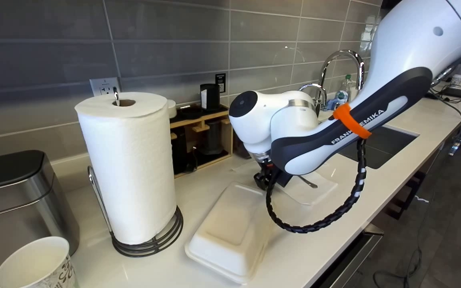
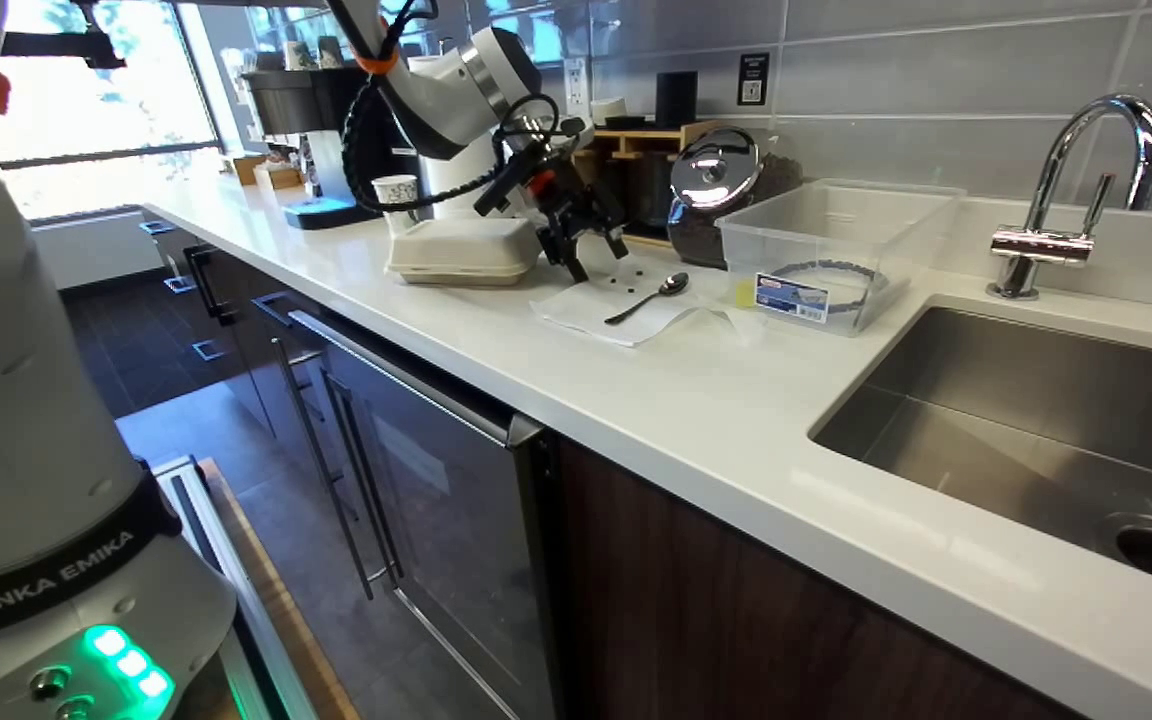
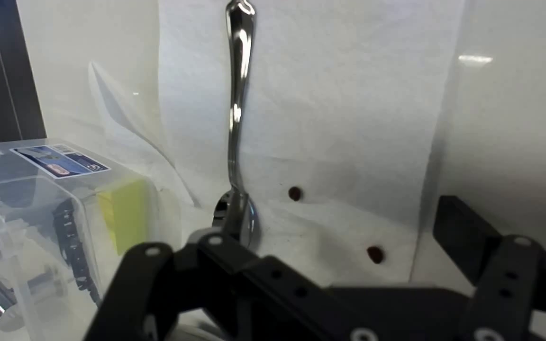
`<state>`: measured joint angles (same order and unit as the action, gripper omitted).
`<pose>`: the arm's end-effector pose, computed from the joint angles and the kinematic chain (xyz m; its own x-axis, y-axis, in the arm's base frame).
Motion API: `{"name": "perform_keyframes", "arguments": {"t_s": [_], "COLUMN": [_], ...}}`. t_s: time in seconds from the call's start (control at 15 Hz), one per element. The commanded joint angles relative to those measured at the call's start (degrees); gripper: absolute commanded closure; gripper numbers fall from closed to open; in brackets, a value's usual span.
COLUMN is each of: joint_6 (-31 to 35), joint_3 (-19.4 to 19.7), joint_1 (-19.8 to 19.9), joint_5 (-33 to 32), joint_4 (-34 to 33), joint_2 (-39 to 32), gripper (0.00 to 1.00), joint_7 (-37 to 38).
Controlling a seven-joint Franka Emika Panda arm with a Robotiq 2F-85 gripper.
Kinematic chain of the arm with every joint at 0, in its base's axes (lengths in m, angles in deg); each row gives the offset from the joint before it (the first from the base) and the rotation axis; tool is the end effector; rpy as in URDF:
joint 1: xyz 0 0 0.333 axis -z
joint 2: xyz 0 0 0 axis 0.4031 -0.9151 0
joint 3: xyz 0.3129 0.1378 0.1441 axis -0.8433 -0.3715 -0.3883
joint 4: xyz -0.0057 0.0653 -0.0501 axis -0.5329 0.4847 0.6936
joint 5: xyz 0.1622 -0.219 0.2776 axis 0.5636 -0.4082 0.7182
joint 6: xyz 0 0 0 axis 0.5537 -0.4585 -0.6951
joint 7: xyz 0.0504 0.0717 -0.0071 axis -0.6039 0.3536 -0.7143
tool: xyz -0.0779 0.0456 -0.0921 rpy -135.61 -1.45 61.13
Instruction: Lift the left side of the napkin.
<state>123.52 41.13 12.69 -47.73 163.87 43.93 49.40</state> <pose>0.6037 0.1477 0.3034 0.9904 0.1262 0.0571 0.0697 -0.8100 0.5822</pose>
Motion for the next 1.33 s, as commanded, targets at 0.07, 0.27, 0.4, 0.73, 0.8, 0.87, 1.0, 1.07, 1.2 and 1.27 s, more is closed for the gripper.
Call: {"name": "perform_keyframes", "arguments": {"t_s": [0.07,0.27,0.4,0.73,0.8,0.87,1.0,1.07,1.2,1.27], "joint_6": [1.5,1.4,1.6,1.7,1.8,1.8,2.0,2.0,2.3,2.4], "joint_3": [2.4,2.6,2.8,2.8,2.9,2.9,2.8,2.6,2.3,2.2], "joint_1": [-1.2,-1.2,-1.3,-1.3,-1.4,-1.4,-1.4,-1.4,-1.4,-1.4], "joint_5": [0.4,0.5,0.3,0.7,0.6,0.5,0.7,0.8,1.4,1.5], "joint_4": [-0.8,-0.9,-0.9,-0.7,-0.7,-0.7,-0.5,-0.3,0.0,0.2], "joint_2": [-1.9,-2.1,-2.2,-2.3,-2.3,-2.2,-2.0,-1.7,-1.3,-1.1], "gripper": [0.0,0.0,0.08,0.26,0.22,0.23,0.24,0.27,0.32,0.33], "joint_7": [-0.4,-0.6,-0.5,-0.9,-0.8,-0.9,-1.2,-1.5,-2.5,-2.9]}}
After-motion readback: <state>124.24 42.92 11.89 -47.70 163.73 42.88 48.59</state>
